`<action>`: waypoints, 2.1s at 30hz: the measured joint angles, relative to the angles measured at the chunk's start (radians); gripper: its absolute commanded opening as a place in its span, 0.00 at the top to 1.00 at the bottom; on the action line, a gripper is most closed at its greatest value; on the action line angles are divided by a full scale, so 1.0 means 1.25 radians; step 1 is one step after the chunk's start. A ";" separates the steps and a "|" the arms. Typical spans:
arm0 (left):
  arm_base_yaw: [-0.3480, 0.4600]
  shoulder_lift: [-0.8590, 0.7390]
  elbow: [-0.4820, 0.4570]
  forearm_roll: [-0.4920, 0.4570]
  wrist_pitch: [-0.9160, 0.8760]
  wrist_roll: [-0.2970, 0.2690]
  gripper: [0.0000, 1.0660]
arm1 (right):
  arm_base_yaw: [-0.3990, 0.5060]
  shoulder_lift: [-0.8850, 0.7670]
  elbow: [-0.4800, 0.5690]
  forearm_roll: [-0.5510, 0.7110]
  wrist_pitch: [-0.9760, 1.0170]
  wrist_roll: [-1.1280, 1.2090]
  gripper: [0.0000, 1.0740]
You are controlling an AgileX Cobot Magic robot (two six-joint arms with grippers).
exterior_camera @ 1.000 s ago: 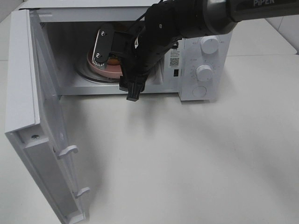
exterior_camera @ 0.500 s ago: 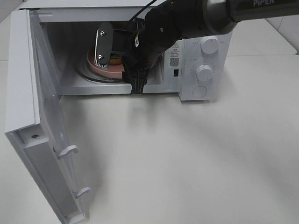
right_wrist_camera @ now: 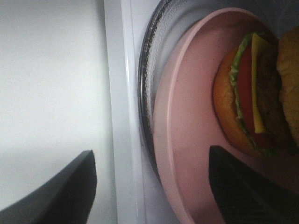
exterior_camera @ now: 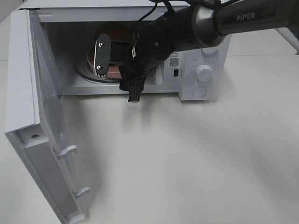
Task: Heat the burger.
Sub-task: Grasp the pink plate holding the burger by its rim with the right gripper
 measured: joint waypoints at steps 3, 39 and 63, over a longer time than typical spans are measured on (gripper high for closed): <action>0.000 0.000 0.000 0.000 0.000 0.000 1.00 | 0.000 0.015 -0.016 -0.001 -0.002 0.001 0.41; 0.000 0.000 0.000 0.000 0.000 0.000 1.00 | 0.000 0.054 -0.042 -0.001 -0.015 0.006 0.54; 0.000 0.000 0.000 0.000 0.000 0.000 1.00 | 0.000 0.079 -0.043 -0.015 -0.038 0.022 0.76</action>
